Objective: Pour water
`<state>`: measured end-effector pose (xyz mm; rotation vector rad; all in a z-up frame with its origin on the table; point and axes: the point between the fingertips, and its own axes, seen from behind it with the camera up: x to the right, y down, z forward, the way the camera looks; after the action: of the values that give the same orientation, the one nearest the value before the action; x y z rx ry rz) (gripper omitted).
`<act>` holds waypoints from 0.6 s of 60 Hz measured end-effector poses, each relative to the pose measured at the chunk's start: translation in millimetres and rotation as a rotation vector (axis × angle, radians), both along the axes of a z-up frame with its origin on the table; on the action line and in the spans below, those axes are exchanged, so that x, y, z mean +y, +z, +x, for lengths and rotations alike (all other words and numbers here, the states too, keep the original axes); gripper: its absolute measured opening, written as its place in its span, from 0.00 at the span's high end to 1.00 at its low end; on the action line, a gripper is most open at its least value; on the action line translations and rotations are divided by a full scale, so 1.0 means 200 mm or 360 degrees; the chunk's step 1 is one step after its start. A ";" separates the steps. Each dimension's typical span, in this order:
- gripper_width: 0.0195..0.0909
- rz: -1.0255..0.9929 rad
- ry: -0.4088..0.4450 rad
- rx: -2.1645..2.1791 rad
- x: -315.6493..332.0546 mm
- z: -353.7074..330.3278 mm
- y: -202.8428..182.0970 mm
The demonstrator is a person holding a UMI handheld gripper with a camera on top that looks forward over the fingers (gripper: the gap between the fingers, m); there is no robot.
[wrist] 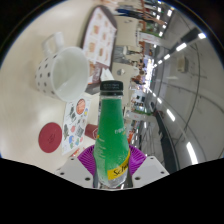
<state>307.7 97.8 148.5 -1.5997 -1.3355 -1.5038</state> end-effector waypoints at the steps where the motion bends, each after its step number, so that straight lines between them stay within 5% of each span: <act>1: 0.74 -0.0029 0.0027 -0.0081 0.02 0.01 -0.03; 11: 0.74 -0.0152 0.0131 -0.0632 0.11 -0.04 0.04; 26: 0.74 -0.0181 0.0168 -0.0579 0.10 -0.09 0.03; 36: 0.73 0.0108 -0.0110 0.0384 0.07 -0.02 0.00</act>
<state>303.1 111.5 148.1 -1.7366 -1.0954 -1.3308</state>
